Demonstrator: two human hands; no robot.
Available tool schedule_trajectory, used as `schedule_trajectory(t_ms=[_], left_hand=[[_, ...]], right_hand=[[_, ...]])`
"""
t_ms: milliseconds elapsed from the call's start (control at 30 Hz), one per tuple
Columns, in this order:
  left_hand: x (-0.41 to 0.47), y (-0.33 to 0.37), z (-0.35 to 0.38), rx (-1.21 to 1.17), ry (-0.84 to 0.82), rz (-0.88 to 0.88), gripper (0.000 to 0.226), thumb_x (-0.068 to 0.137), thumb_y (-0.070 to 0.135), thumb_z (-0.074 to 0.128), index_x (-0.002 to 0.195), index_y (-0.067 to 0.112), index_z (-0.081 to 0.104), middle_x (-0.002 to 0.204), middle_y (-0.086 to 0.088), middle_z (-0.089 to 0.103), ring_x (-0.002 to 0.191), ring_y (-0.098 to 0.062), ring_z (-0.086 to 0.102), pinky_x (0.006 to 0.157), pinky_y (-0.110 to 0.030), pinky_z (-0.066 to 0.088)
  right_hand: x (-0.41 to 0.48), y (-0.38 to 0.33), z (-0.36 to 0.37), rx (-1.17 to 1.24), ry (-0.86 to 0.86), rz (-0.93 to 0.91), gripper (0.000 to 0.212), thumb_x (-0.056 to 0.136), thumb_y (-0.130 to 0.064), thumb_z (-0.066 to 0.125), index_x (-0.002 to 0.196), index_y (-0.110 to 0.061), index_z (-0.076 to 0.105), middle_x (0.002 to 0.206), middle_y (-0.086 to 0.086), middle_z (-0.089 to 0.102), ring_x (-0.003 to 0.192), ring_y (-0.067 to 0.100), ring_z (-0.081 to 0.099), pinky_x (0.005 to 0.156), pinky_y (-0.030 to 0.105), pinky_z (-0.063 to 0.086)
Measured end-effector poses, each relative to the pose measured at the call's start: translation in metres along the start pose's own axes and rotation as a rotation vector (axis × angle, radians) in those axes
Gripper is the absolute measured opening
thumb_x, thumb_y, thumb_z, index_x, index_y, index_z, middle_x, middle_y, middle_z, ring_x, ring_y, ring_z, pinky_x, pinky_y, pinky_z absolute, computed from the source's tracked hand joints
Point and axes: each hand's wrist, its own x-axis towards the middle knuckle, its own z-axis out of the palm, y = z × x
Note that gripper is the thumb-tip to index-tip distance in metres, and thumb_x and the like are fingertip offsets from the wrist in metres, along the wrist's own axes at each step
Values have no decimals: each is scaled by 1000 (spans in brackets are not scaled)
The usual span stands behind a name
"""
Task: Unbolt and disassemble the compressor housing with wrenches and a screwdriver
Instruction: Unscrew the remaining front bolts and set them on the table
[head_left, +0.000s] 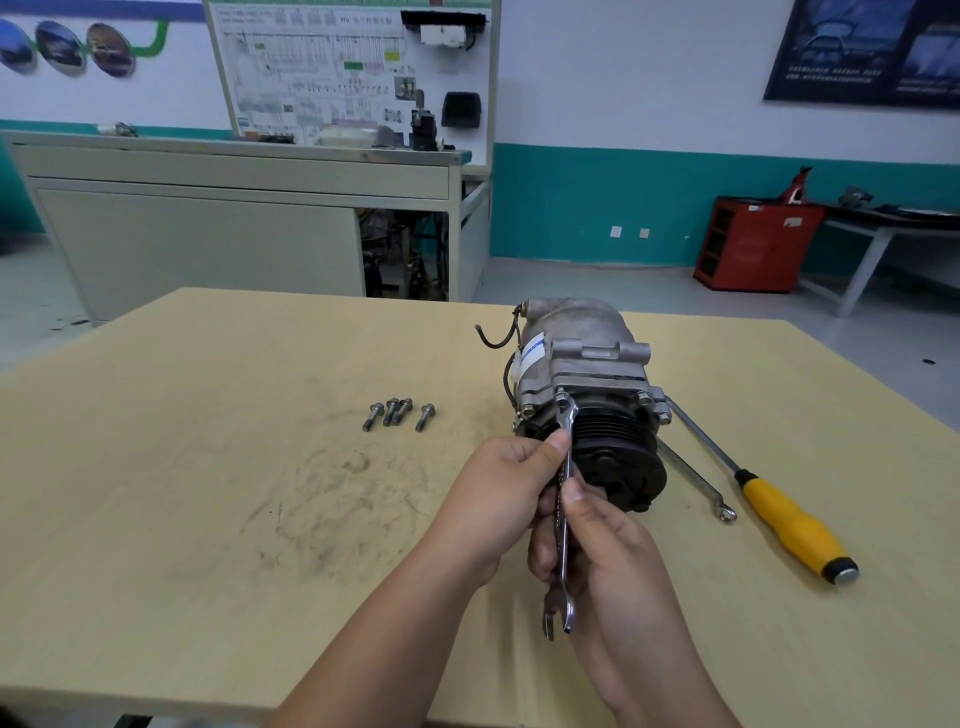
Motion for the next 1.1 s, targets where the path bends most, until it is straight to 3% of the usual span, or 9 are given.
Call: schedule_trajectory(t_ms=[100, 233, 333, 433, 533, 700, 867, 1000, 1100], left_hand=[[-2, 1, 0, -19, 3, 0, 55, 99, 35, 43, 52, 18, 66, 72, -36, 48, 24, -16, 42, 31, -19, 36], [-4, 6, 2, -8, 20, -11, 56, 99, 35, 43, 50, 19, 66, 86, -50, 49, 23, -15, 41, 31, -19, 35], [-4, 6, 2, -1, 42, -23, 55, 99, 35, 44, 51, 17, 65, 78, -47, 48, 23, -15, 41, 31, -19, 35], [-2, 2, 2, 29, 99, -24, 45, 97, 35, 49, 63, 10, 66, 47, -17, 44, 26, -15, 42, 37, -20, 39], [0, 0, 1, 36, 178, -27, 38, 92, 33, 58, 67, 5, 65, 41, 2, 48, 34, -11, 47, 49, -20, 47], [-1, 2, 3, 0, 184, 0, 30, 88, 23, 64, 64, 6, 67, 44, 3, 55, 48, -10, 52, 57, -20, 49], [0, 5, 5, -33, 137, -22, 38, 93, 19, 57, 56, 12, 64, 41, 4, 48, 35, -8, 46, 53, -19, 48], [-1, 7, 5, -92, 98, -75, 35, 94, 21, 54, 63, 10, 66, 50, -1, 59, 33, -10, 48, 45, -17, 44], [-3, 8, 6, -132, 43, -109, 47, 95, 24, 51, 51, 13, 64, 64, -16, 62, 31, -12, 46, 40, -16, 40]], right_hand=[[0, 1, 0, -8, -6, 0, 31, 95, -19, 43, 73, -2, 57, 44, 6, 42, 39, 11, 37, 35, 17, 30], [1, 2, 0, 15, -12, -19, 34, 95, -17, 42, 68, -5, 59, 44, 7, 42, 39, 10, 37, 38, 17, 32], [3, 4, 0, 29, -9, -19, 34, 95, -16, 43, 68, -4, 59, 44, 7, 41, 39, 11, 36, 39, 17, 33], [4, 5, -1, 15, -4, -32, 25, 86, -22, 48, 72, -3, 59, 45, 6, 40, 40, 10, 35, 40, 17, 32], [6, 5, -5, -45, 49, -11, 24, 80, -27, 53, 74, -5, 58, 43, 3, 41, 38, 7, 35, 36, 16, 28], [8, 1, -10, -91, 106, 25, 23, 88, -22, 56, 71, -6, 58, 41, 5, 44, 36, 9, 37, 35, 18, 25], [7, -9, -12, -70, 64, 50, 36, 94, -17, 49, 64, -9, 67, 45, 8, 47, 39, 12, 42, 40, 20, 36], [7, -13, -10, 176, 51, 172, 27, 92, -15, 48, 79, -6, 69, 48, 6, 46, 41, 11, 44, 41, 21, 36], [7, -15, -7, 327, -3, 243, 17, 77, -18, 55, 80, -4, 63, 51, 4, 43, 42, 10, 41, 47, 22, 34]])
